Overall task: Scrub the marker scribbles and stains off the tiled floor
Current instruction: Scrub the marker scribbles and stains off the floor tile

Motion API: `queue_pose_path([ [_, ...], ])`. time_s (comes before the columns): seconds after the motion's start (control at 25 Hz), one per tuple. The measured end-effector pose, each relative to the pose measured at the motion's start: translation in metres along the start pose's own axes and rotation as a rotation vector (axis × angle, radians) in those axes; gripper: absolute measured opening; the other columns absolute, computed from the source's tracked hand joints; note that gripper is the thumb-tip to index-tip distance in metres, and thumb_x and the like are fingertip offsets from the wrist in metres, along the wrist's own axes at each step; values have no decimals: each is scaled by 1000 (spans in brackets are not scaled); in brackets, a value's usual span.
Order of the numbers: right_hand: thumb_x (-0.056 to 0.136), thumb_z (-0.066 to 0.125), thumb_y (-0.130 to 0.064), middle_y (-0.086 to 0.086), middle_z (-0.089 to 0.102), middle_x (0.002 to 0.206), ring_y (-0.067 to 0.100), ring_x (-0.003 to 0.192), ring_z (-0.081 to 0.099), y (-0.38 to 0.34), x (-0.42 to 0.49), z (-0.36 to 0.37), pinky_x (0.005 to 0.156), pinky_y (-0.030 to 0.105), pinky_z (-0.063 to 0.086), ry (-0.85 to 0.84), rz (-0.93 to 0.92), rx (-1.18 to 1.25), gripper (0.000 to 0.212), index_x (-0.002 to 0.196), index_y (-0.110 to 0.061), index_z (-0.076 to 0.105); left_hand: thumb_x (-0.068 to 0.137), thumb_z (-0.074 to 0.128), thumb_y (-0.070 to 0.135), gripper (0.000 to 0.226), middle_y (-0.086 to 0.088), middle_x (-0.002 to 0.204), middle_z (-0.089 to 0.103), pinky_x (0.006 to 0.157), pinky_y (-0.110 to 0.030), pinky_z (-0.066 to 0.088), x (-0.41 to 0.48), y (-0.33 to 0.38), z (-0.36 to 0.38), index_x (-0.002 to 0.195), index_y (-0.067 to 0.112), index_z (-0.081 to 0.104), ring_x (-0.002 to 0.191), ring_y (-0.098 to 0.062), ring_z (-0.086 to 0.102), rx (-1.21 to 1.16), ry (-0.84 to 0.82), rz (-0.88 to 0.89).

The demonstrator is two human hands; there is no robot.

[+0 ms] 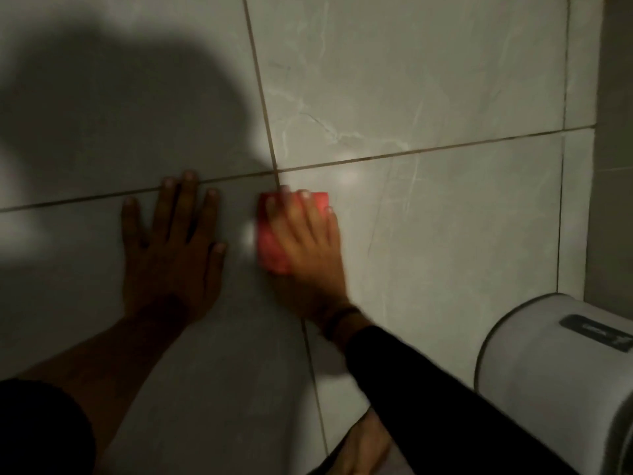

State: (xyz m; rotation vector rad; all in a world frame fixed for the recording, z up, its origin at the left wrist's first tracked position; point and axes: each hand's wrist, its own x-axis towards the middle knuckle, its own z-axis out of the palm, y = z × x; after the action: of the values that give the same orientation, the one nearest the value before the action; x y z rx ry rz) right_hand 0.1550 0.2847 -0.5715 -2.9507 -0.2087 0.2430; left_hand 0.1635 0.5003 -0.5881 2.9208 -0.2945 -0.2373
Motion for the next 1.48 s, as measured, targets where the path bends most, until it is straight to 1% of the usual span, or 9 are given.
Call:
queue_pose_path([
  [0.24,92,26,-47,16,21,178,40,166,17,90,7,-27,135,57,11,196,942,53,86,169,-8,24,104,34,42,75,-15,183,9,130,-70,2,3,-2,1,173,16,20,169,-38,11,-5,0,17],
  [0.4,108,28,-44,17,19,178,42,167,11,-73,-91,19,135,63,5,-25,428,-30,72,171,-13,15,104,34,42,75,-15,183,9,130,-71,3,2,-3,0,173,17,20,169,-38,11,9,-7,6],
  [0.52,101,43,-39,17,43,159,50,156,34,-13,-120,8,127,54,-1,-246,-30,-35,63,161,-22,42,105,33,43,74,-14,183,10,130,-71,4,0,0,0,174,18,18,169,-37,11,-4,-18,3],
  [0.56,100,41,-34,20,51,151,54,148,44,29,-115,1,98,54,32,-240,52,-37,54,150,-18,53,105,33,43,74,-14,183,9,130,-71,4,0,1,0,174,18,18,169,-37,11,2,-19,6],
  [0.76,98,25,-39,26,24,175,48,164,20,68,-95,-14,133,64,16,175,1065,130,79,166,1,26,106,29,45,73,-12,183,8,130,-69,2,0,-1,4,173,18,19,170,-37,8,32,11,13],
  [0.96,106,45,-29,18,25,177,46,165,18,-113,-180,29,131,67,18,42,612,198,70,169,-8,25,106,33,42,73,-14,183,10,131,-68,1,0,5,-6,174,20,18,169,-38,10,21,-28,7],
  [1.12,109,47,-11,6,32,175,28,166,26,-112,-206,-36,134,56,19,-50,658,595,59,166,-12,31,106,31,40,75,-22,181,10,128,-73,6,-7,25,-45,174,12,16,168,-45,11,39,-205,-12],
  [1.32,95,63,9,-41,58,146,-37,130,39,-61,-206,-195,112,-3,36,224,956,1059,43,136,-3,65,100,-7,69,108,-24,170,41,127,-53,37,-34,140,-156,161,-4,44,157,-40,44,-209,-701,116],
  [1.48,107,57,-1,12,74,129,23,125,70,-16,-243,-294,114,36,53,167,1309,1515,30,133,13,57,80,38,77,84,-12,135,76,116,-41,50,-62,272,-235,120,18,81,128,-26,71,-648,-1021,-29],
])
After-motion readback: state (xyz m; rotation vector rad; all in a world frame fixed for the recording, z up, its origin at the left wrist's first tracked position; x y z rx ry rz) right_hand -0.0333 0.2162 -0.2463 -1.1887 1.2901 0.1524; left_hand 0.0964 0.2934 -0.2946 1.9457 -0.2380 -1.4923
